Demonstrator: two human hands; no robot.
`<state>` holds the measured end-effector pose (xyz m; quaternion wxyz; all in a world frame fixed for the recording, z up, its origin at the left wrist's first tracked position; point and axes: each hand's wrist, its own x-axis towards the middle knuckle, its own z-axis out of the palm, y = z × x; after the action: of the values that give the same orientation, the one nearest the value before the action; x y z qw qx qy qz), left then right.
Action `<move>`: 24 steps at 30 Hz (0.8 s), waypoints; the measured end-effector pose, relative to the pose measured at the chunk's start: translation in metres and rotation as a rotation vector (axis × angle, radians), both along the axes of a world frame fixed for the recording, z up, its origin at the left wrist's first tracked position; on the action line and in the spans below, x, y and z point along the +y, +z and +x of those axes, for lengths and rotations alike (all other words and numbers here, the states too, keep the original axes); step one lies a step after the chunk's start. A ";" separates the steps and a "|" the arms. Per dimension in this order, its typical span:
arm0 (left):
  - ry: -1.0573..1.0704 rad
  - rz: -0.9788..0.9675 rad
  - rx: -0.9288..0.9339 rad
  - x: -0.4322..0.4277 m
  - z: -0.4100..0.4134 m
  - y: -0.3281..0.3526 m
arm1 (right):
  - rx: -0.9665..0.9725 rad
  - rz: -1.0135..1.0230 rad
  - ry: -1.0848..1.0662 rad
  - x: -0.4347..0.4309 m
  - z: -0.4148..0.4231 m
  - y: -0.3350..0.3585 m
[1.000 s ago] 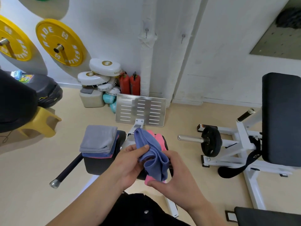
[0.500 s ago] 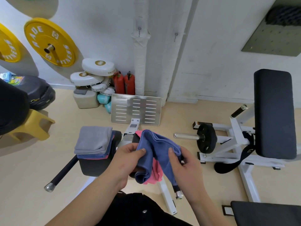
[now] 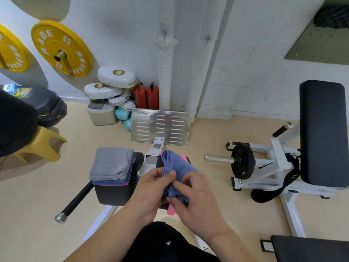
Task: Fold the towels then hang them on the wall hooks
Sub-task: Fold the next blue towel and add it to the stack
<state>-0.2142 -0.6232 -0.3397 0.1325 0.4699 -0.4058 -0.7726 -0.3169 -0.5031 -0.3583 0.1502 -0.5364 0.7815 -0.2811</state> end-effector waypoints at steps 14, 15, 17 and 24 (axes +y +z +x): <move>0.035 -0.049 0.073 -0.128 0.039 0.011 | -1.379 0.245 -0.360 -0.117 -0.025 -0.021; 0.022 -0.023 0.099 -0.141 0.044 0.012 | -1.494 0.222 -0.359 -0.127 -0.027 -0.022; -0.005 -0.032 0.039 -0.168 0.055 0.004 | -1.631 0.143 -0.334 -0.147 -0.029 -0.025; -0.056 -0.137 -0.362 -0.236 0.102 -0.044 | -1.213 0.299 -0.334 -0.227 0.011 -0.051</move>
<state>-0.1118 -0.8593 -0.3841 0.0675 0.5798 -0.4874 -0.6494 -0.3061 -0.7300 -0.4093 0.5924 -0.1267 0.6615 -0.4421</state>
